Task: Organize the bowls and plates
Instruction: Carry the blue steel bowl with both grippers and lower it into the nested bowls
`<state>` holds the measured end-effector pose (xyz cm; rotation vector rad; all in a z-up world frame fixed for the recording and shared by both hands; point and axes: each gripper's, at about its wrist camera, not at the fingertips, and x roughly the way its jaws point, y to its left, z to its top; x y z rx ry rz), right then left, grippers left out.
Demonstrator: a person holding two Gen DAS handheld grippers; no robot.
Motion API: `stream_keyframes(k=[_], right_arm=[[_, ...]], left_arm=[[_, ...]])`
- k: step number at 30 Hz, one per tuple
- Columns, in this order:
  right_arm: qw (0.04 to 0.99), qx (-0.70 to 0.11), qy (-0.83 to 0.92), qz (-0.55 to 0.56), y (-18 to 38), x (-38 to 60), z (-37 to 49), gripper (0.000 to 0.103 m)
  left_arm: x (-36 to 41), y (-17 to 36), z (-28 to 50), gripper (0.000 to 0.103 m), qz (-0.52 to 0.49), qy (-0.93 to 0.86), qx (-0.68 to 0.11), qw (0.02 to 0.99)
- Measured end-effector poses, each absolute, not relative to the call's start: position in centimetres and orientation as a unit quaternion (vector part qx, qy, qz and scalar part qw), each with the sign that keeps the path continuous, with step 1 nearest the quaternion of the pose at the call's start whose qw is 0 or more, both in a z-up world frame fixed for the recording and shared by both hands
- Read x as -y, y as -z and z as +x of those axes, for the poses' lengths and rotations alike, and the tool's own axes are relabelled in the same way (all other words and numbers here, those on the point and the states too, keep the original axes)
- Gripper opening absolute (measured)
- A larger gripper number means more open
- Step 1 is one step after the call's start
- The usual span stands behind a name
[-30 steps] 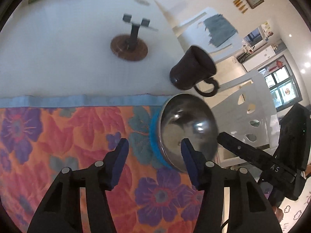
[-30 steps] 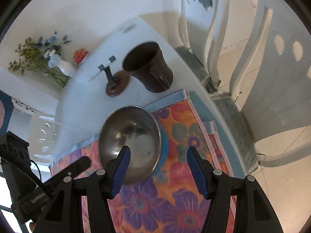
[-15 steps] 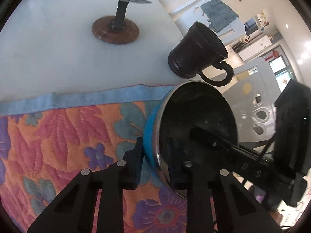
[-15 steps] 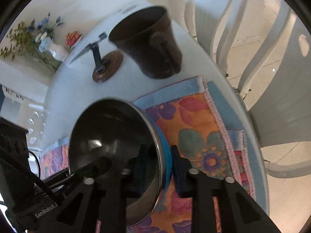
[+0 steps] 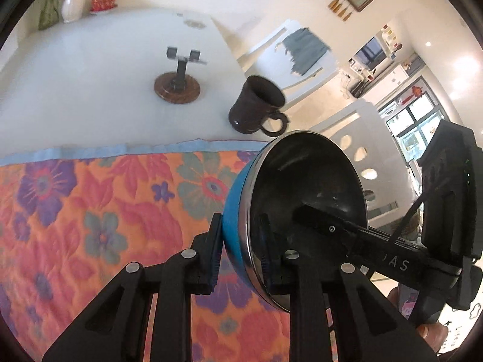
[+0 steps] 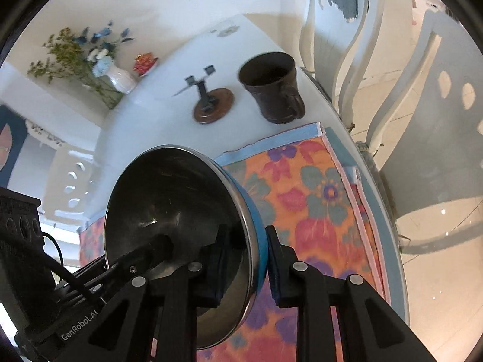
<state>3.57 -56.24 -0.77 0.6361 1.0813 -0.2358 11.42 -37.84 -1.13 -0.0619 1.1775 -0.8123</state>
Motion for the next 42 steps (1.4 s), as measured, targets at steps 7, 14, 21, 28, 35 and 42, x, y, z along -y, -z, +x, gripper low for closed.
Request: stream_keyframes(k=[7, 14, 21, 28, 35, 42], right_arm=[[0.813, -0.498, 0.087, 0.289, -3.4, 51.4, -0.5, 0.023], [0.816, -0.511, 0.076, 0.26, -5.3, 46.3, -4.3, 0.024], [0.809, -0.532, 0.063, 0.243, -4.9, 42.8, -8.7, 0.024], [0.769, -0.583, 0.062, 0.253, -0.8, 41.0, -12.1, 0.027], [0.741, -0.618, 0.059, 0.256, 2.5, 40.2, -14.1, 0.027], [0.727, -0.629, 0.062, 0.269, 4.0, 40.5, -14.9, 0.027]], left_arm=[[32.9, -3.3, 5.8, 0.019, -0.035, 0.367, -0.511, 0.777], [28.4, -4.3, 0.9, 0.019, -0.062, 0.356, -0.506, 0.783], [25.4, -3.2, -3.7, 0.019, -0.06, 0.358, -0.517, 0.775], [25.4, 0.2, -8.1, 0.019, 0.017, 0.339, -0.534, 0.774], [25.6, 2.2, -10.2, 0.019, 0.056, 0.333, -0.545, 0.767], [26.0, 2.9, -10.6, 0.023, 0.073, 0.331, -0.548, 0.765]])
